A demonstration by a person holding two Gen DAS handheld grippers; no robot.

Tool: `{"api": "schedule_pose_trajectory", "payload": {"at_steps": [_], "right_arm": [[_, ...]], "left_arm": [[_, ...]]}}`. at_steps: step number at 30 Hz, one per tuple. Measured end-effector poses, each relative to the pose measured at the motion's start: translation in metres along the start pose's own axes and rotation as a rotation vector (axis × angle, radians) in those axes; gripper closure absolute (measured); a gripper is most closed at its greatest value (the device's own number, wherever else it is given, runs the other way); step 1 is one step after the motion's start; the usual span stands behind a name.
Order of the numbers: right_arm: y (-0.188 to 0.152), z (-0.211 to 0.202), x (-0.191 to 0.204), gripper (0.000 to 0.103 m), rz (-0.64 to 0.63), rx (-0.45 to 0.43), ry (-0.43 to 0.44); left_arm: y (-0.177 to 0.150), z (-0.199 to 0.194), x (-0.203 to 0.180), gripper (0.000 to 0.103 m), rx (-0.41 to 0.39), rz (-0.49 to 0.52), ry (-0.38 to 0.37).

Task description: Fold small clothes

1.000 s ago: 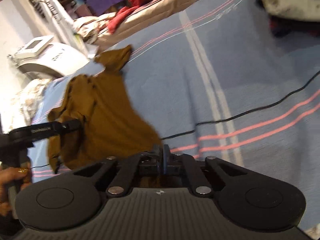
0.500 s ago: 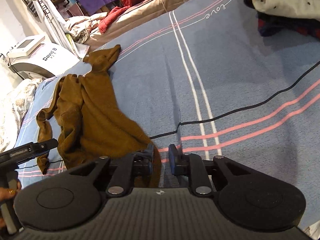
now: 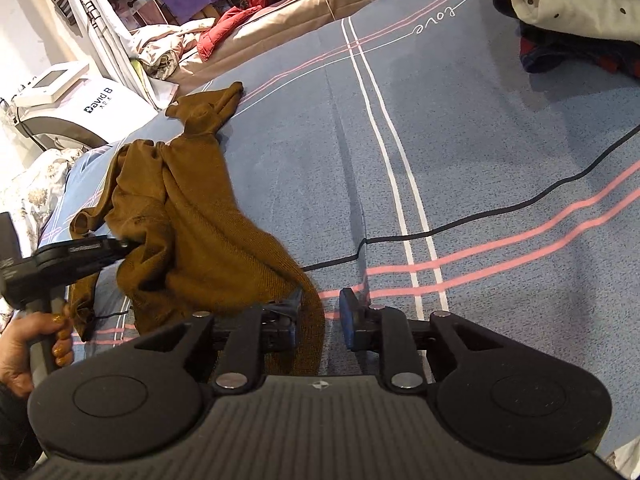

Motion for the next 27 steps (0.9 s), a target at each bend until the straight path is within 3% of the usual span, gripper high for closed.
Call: {"api": "schedule_pose_trajectory", "payload": {"at_steps": [6,11,15,16,18,20,21,22,23,27], "right_arm": [[0.002,0.0,0.005,0.065,-0.057,-0.012,-0.011],[0.001,0.001,0.01,0.064,-0.081,-0.007,-0.005],[0.002,0.004,0.018,0.056,-0.122,-0.015,-0.003],[0.004,0.004,0.022,0.054,-0.141,-0.022,-0.007],[0.011,0.003,0.029,0.052,-0.181,-0.046,-0.009],[0.023,0.001,0.037,0.043,-0.211,-0.081,0.002],[0.029,-0.001,0.04,0.039,-0.224,-0.097,0.009],[0.037,-0.001,0.045,0.031,-0.236,-0.113,0.018],[0.044,0.001,0.049,0.029,-0.242,-0.121,0.031],[0.079,0.023,0.077,0.029,-0.25,-0.108,0.126]], "left_arm": [[-0.014,-0.095,0.01,0.098,-0.037,-0.036,0.064],[-0.069,-0.169,0.05,0.098,0.098,-0.135,0.222],[-0.095,-0.184,0.082,0.096,0.122,-0.245,0.274],[-0.091,-0.183,0.084,0.093,0.113,-0.252,0.286],[-0.078,-0.185,0.086,0.071,0.072,-0.227,0.337],[-0.057,-0.189,0.087,0.018,0.004,-0.179,0.389],[-0.043,-0.192,0.085,0.012,-0.041,-0.151,0.41],[-0.027,-0.188,0.081,0.009,-0.082,-0.107,0.415],[-0.011,-0.182,0.077,0.009,-0.103,-0.061,0.402],[0.057,-0.14,0.074,0.01,-0.142,0.047,0.299]]}}
Point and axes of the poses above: each gripper's, at about its wrist camera, not at the fingertips, and z roughly the way its jaws point, x to its left, y to its top, the point moved 8 cm from there along z, roughly the way its jaws point, and after that the axes turned 9 degrees about -y, right-handed, at the moved point
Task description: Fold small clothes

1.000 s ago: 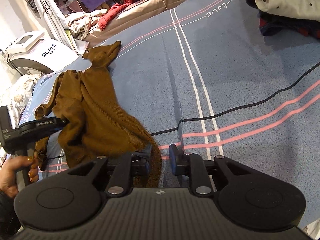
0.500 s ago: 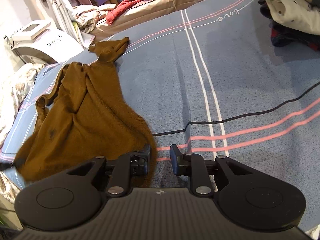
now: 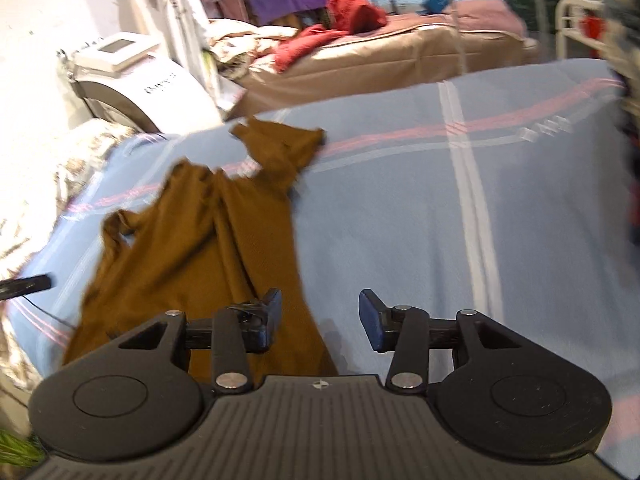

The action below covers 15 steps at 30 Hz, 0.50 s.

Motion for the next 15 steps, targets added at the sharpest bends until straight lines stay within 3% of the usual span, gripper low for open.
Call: {"api": "schedule_pose_trajectory", "payload": {"at_steps": [3,6,8,11,15], "right_arm": [[0.036,0.03,0.022,0.028,-0.022,-0.013,0.049],[0.069,0.074,0.034,0.027,0.027,0.016,0.064],[0.085,0.108,0.036,0.016,0.111,0.068,0.093],[0.097,0.153,0.034,0.013,0.259,0.14,0.103],[0.097,0.19,0.044,0.012,0.331,0.216,0.125]], "left_arm": [[0.045,0.051,-0.005,0.01,0.004,0.007,-0.055],[0.085,0.105,-0.003,0.009,0.017,0.053,-0.029],[0.104,0.14,-0.006,0.009,0.046,0.098,-0.056],[0.121,0.199,-0.014,0.009,0.102,0.143,-0.099],[0.118,0.252,-0.02,0.009,0.184,0.174,-0.12]]}}
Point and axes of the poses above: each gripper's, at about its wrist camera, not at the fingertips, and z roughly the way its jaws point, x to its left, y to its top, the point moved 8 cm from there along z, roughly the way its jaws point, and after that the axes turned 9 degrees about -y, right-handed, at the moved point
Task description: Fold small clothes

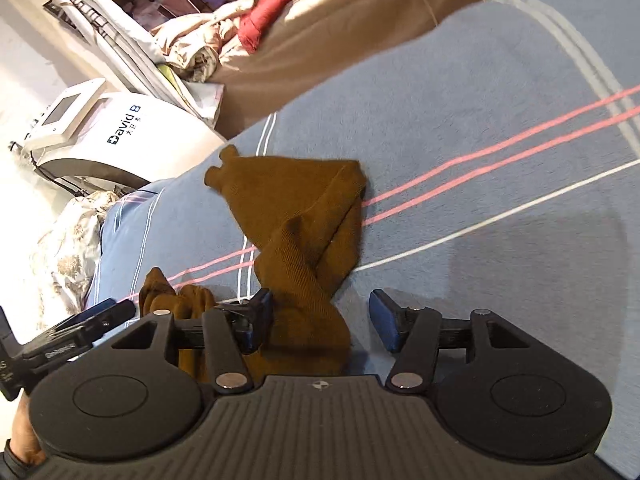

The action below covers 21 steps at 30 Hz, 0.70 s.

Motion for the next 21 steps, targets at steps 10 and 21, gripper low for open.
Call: {"api": "schedule_pose_trajectory", "payload": {"at_steps": [10,21], "right_arm": [[0.037,-0.058,-0.021,0.095,-0.029,-0.299,-0.069],[0.023,-0.159,-0.139,0.095,0.013,-0.453,-0.32]], "left_arm": [[-0.001,-0.028,0.006,0.093,-0.113,-0.06,-0.037],[-0.06,-0.052,0.023,0.093,0.03,-0.189,-0.061]]}}
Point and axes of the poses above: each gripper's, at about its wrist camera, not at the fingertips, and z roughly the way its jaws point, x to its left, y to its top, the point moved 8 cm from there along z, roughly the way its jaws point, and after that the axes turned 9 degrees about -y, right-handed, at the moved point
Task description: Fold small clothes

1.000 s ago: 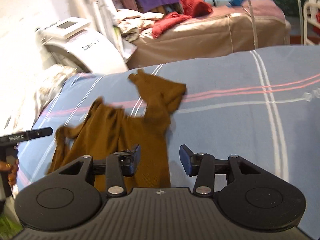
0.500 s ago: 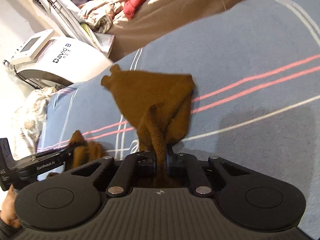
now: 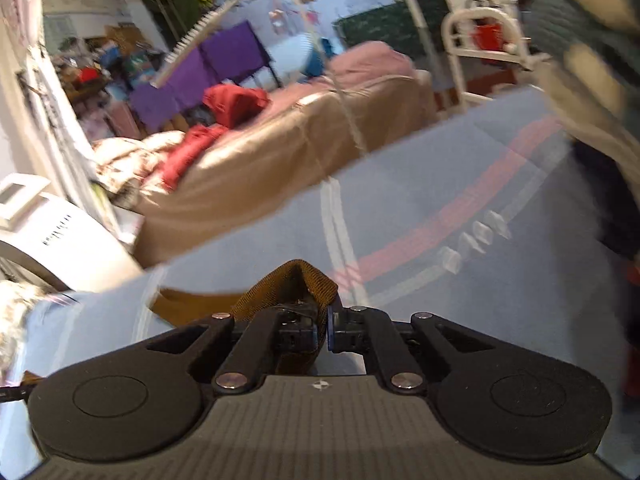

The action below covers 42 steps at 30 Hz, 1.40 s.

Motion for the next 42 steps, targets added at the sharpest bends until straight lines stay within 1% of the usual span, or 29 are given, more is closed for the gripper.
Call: {"api": "schedule_pose_trajectory", "payload": {"at_steps": [2,4,6,8,9,10,11,12,13,14,15,17,19,21,22,23,24,26,28,29,30,31,32,34,36,37,39,40,42], "right_arm": [[-0.025,0.006,-0.014,0.094,0.012,0.078,-0.06],[-0.049,0.003,-0.027,0.094,0.043,0.131,-0.078],[-0.069,-0.007,-0.037,0.091,0.027,0.153,-0.113],[-0.084,-0.02,-0.041,0.092,0.02,0.17,-0.109],[-0.086,-0.028,-0.042,0.086,0.006,0.17,-0.129],[-0.085,-0.038,-0.04,0.053,-0.037,0.143,-0.161],[-0.081,-0.05,-0.033,0.024,-0.106,0.075,-0.202],[-0.074,-0.064,-0.022,0.012,-0.174,-0.017,-0.199],[-0.067,-0.076,-0.008,0.002,-0.22,-0.097,-0.16],[-0.06,-0.084,0.009,0.002,-0.271,-0.162,-0.099],[-0.055,-0.086,0.03,0.002,-0.334,-0.186,-0.032],[-0.051,-0.073,0.076,0.0,-0.481,-0.121,0.123],[-0.047,-0.055,0.11,0.001,-0.547,-0.084,0.257],[-0.041,-0.028,0.137,0.003,-0.606,-0.053,0.328],[-0.039,-0.01,0.147,0.004,-0.634,-0.021,0.335],[-0.04,0.009,0.158,0.01,-0.653,0.03,0.341],[-0.039,0.026,0.164,0.013,-0.645,0.074,0.352],[-0.04,0.056,0.168,0.02,-0.596,0.189,0.372],[-0.043,0.079,0.168,0.022,-0.519,0.271,0.373],[-0.044,0.087,0.167,0.026,-0.502,0.297,0.374],[-0.045,0.091,0.167,0.028,-0.48,0.302,0.367],[-0.045,0.091,0.165,0.028,-0.442,0.304,0.368],[-0.043,0.088,0.162,0.028,-0.391,0.312,0.382],[-0.039,0.092,0.156,0.028,-0.287,0.339,0.401],[-0.05,0.089,0.15,0.034,-0.274,0.37,0.346],[-0.056,0.09,0.151,0.042,-0.301,0.381,0.328],[-0.073,0.081,0.16,0.044,-0.357,0.409,0.385],[-0.082,0.073,0.167,0.044,-0.381,0.423,0.421],[-0.099,0.054,0.177,0.043,-0.472,0.428,0.473]], "left_arm": [[-0.026,0.014,0.003,0.093,0.07,-0.047,-0.008],[-0.042,0.015,0.001,0.093,0.067,-0.019,0.03],[-0.051,0.01,-0.003,0.093,0.065,0.011,0.057],[-0.054,0.005,-0.004,0.093,0.069,0.023,0.067],[-0.055,0.004,-0.004,0.093,0.07,0.03,0.067],[-0.055,0.003,-0.005,0.093,0.072,0.036,0.069],[-0.055,0.003,-0.005,0.093,0.074,0.041,0.069],[-0.055,0.003,-0.004,0.093,0.075,0.044,0.067],[-0.054,0.004,-0.003,0.093,0.076,0.041,0.066],[-0.054,0.004,-0.003,0.093,0.075,0.037,0.065],[-0.054,0.005,-0.004,0.093,0.075,0.039,0.065],[-0.053,0.005,-0.006,0.093,0.077,0.051,0.07],[-0.055,0.003,-0.009,0.093,0.078,0.064,0.077],[-0.057,0.001,-0.009,0.093,0.081,0.067,0.079],[-0.059,-0.001,-0.007,0.093,0.085,0.064,0.084],[-0.061,-0.004,-0.004,0.091,0.093,0.058,0.092],[-0.065,-0.007,0.002,0.09,0.104,0.049,0.107],[-0.072,-0.013,0.017,0.087,0.124,0.033,0.135],[-0.074,-0.022,0.028,0.087,0.129,-0.008,0.148],[-0.069,-0.028,0.029,0.084,0.113,-0.022,0.156],[-0.06,-0.035,0.025,0.081,0.071,-0.011,0.144],[-0.048,-0.04,0.017,0.065,0.027,0.013,0.123],[-0.035,-0.043,0.006,0.04,-0.019,0.041,0.104],[-0.012,-0.038,-0.014,0.018,-0.074,0.093,0.076],[0.007,-0.016,-0.033,0.018,-0.078,0.159,0.064],[0.014,-0.002,-0.041,0.018,-0.064,0.198,0.069],[0.021,0.034,-0.049,0.019,-0.004,0.278,0.126],[0.02,0.049,-0.049,0.021,0.037,0.301,0.145],[0.01,0.073,-0.048,0.041,0.123,0.309,0.145]]}}
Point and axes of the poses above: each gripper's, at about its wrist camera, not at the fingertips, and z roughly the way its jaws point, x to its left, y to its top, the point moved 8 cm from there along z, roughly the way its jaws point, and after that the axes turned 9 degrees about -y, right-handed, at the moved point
